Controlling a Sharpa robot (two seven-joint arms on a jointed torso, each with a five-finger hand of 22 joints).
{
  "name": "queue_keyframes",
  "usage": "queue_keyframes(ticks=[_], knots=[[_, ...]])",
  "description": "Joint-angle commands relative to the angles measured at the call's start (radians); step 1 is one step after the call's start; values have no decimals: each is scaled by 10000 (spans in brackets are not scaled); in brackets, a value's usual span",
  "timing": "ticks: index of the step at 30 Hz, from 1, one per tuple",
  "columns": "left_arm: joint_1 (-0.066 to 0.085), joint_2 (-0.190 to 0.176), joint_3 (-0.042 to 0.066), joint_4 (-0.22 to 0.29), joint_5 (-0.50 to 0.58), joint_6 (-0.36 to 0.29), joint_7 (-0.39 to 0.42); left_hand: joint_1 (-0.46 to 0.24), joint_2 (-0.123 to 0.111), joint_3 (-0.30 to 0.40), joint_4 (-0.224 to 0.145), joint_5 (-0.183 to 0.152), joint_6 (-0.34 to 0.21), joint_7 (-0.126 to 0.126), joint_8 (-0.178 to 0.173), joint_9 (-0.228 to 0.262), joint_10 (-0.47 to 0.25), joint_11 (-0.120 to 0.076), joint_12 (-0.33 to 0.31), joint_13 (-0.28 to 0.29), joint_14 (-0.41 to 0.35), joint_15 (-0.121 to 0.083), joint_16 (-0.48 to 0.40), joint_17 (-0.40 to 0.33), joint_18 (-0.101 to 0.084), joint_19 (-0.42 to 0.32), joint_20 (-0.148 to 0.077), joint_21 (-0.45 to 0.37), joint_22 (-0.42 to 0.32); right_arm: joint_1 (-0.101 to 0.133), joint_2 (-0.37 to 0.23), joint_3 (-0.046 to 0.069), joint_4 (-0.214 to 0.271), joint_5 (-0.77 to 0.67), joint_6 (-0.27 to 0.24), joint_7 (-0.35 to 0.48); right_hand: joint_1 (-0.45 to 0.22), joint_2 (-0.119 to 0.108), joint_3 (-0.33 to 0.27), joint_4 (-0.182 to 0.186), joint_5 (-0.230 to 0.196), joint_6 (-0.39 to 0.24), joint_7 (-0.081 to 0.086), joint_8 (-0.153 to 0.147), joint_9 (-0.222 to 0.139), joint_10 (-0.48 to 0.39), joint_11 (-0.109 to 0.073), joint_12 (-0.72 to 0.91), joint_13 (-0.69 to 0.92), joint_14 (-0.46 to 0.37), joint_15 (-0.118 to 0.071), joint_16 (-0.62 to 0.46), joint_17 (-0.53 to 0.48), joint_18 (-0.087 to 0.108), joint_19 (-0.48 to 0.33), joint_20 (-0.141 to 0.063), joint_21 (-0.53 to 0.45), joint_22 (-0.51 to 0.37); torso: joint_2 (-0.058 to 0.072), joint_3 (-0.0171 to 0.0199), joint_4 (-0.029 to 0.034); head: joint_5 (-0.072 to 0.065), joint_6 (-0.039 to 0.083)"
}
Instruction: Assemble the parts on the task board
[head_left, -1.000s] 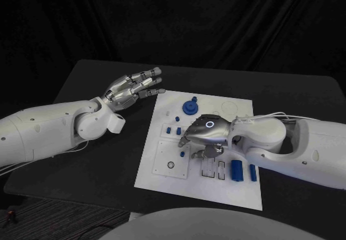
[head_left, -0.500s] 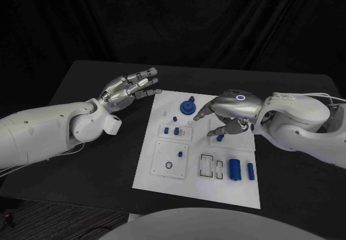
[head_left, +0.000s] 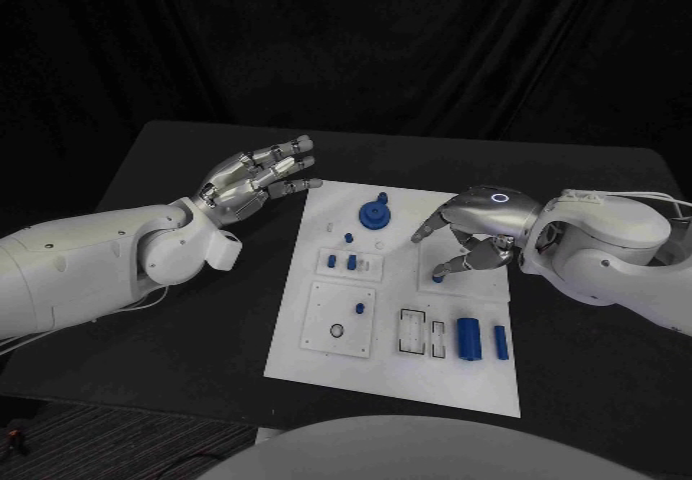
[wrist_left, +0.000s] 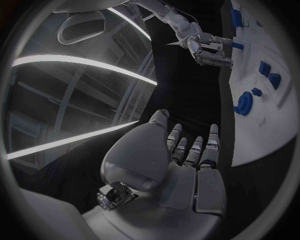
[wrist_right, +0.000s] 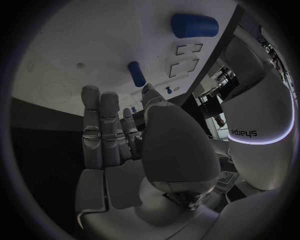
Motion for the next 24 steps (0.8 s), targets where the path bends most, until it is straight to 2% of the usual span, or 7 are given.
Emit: queue_keyframes(ticks=[1, 4, 5, 8, 19, 22, 24], knots=[[-16, 15, 10, 23, 68, 30, 214, 29, 58, 38, -5, 30, 32, 0, 55, 7, -3, 101, 58, 13, -31, 54, 69, 12, 54, 6, -9, -9, -14, -124, -52, 3, 19, -54, 305, -285, -202, -50, -101, 13, -69, 86, 29, 46, 11, 207, -39, 83, -20, 54, 55, 67, 39, -88, 93, 22, 135, 427, 19, 20, -12, 21, -1], [-18, 20, 10, 15, 68, 36, 215, 29, 58, 38, -5, 30, 32, 0, 55, 7, -3, 101, 58, 13, -31, 54, 69, 12, 54, 6, -9, -9, -14, -199, -91, 2, 58, -62, 340, -241, -458, -102, -217, 13, -77, 144, 110, 41, 5, 469, -107, 123, -28, 170, -4, 215, 168, -104, 195, -12, 382, 483, 19, 19, 2, 1, -1], [-18, 22, 10, 11, 68, 38, 215, 35, 64, 51, -13, 45, 19, 2, 53, 6, -5, 102, 52, 11, -35, 55, 69, 11, 53, 5, -8, -10, -23, -223, -104, 2, 71, -64, 357, -227, -591, -91, -491, 11, -75, 139, 98, 17, -5, 563, -129, 111, -37, 192, -22, 226, 170, -108, 221, -30, 416, 494, 11, 15, 8, -10, -1], [-21, 29, 10, -2, 68, 45, 214, 35, 64, 51, -13, 45, 19, 2, 53, 6, -5, 102, 52, 11, -35, 55, 69, 11, 53, 5, -8, -10, -23, -275, -128, 2, 84, -67, 418, -188, -593, 118, -892, 0, -75, 150, 115, -10, -11, 688, -155, 79, -45, 201, -41, 214, 147, -112, 238, -50, 422, 502, 11, 16, 17, -33, -1], [-32, 54, 10, -41, 68, 77, 179, 41, 76, 69, -19, 58, 24, 4, 55, 6, -7, 104, 52, 10, -35, 58, 72, 11, 51, 3, -7, -12, -35, -425, -177, 1, 61, -70, 590, -124, -364, 472, -822, -41, -24, 326, 169, 33, 9, 926, -192, 60, -41, 202, -66, 177, 93, -105, 251, -66, 355, 497, -5, 12, -9, 22, -1], [-36, 54, 10, -47, 68, 81, 170, 44, 86, 81, -23, 66, 18, 5, 54, 5, -7, 106, 52, 10, -36, 61, 74, 11, 49, 6, -7, -11, -35, -439, -175, 1, 56, -70, 598, -112, -189, 673, -712, -103, 280, 413, 169, 43, 10, 995, -201, 15, -47, 204, -74, 165, 69, -103, 261, -71, 332, 500, -16, 4, -16, 33, -1], [-38, 55, 10, -50, 68, 85, 165, 44, 86, 81, -23, 66, 18, 5, 54, 5, -7, 106, 52, 10, -36, 61, 74, 11, 49, 6, -7, -11, -35, -445, -173, 1, 49, -70, 606, -105, -27, 786, -645, -204, 682, 462, 177, 44, 11, 1037, -208, -18, -47, 202, -82, 156, 52, -101, 264, -78, 302, 501, -19, 2, -16, 32, -1]])
